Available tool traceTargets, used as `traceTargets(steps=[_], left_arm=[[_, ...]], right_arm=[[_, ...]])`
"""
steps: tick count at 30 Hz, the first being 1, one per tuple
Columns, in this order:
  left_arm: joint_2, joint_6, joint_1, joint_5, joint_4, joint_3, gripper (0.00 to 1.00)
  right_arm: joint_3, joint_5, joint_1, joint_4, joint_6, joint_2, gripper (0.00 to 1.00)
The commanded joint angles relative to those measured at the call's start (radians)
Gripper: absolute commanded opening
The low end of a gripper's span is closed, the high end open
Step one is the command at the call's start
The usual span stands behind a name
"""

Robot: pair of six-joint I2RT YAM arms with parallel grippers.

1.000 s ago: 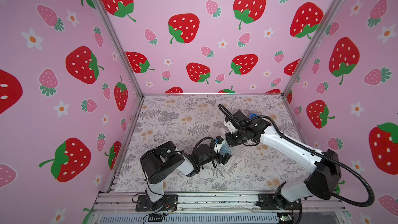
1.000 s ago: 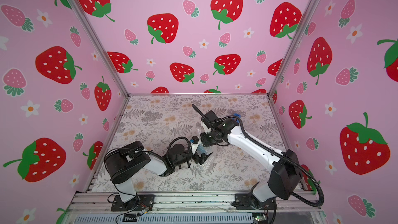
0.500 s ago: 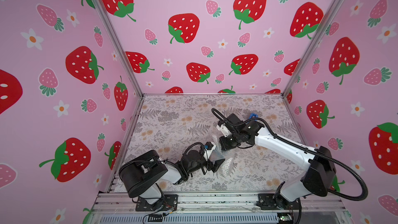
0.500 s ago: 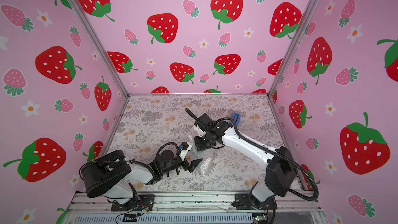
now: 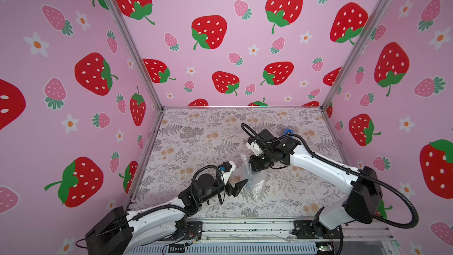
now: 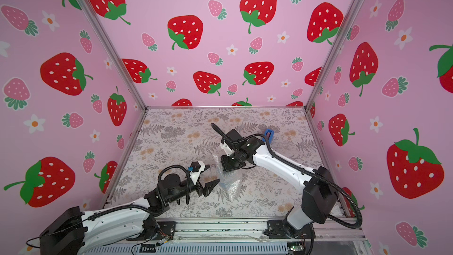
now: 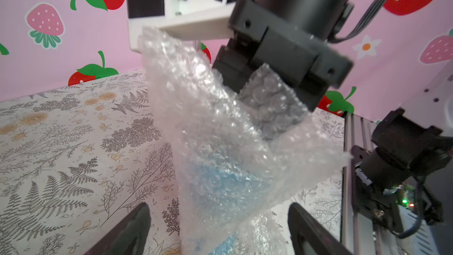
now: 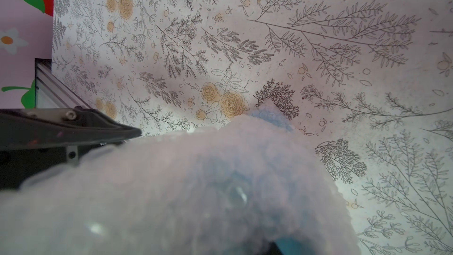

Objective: Wrap wine glasses in bubble wrap
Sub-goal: Wrap the wine glass in bubble wrap.

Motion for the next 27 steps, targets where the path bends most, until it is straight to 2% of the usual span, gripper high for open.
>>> traceTargets(steps=[1, 6, 12, 17, 27], left_arm=[[-0.043, 0.052, -0.002, 0.016, -0.141, 0.087, 0.85], [-0.009, 0.073, 0.0, 0.081, -0.172, 0.189, 0.76], [0.106, 0.076, 0.018, 0.155, -0.232, 0.32, 0.6], [0.175, 0.076, 0.036, 0.208, -0.195, 0.33, 0.49], [0.234, 0.101, 0.08, 0.315, -0.2, 0.312, 0.46]], right_arm=[[-0.033, -0.028, -0.013, 0.012, 0.03, -0.037, 0.18], [-0.066, -0.076, -0.036, 0.052, 0.049, -0.066, 0.17], [-0.082, -0.108, -0.06, 0.075, 0.054, -0.087, 0.16], [-0.093, -0.127, -0.091, 0.081, 0.058, -0.123, 0.16], [-0.118, -0.181, -0.156, 0.081, 0.058, -0.193, 0.16]])
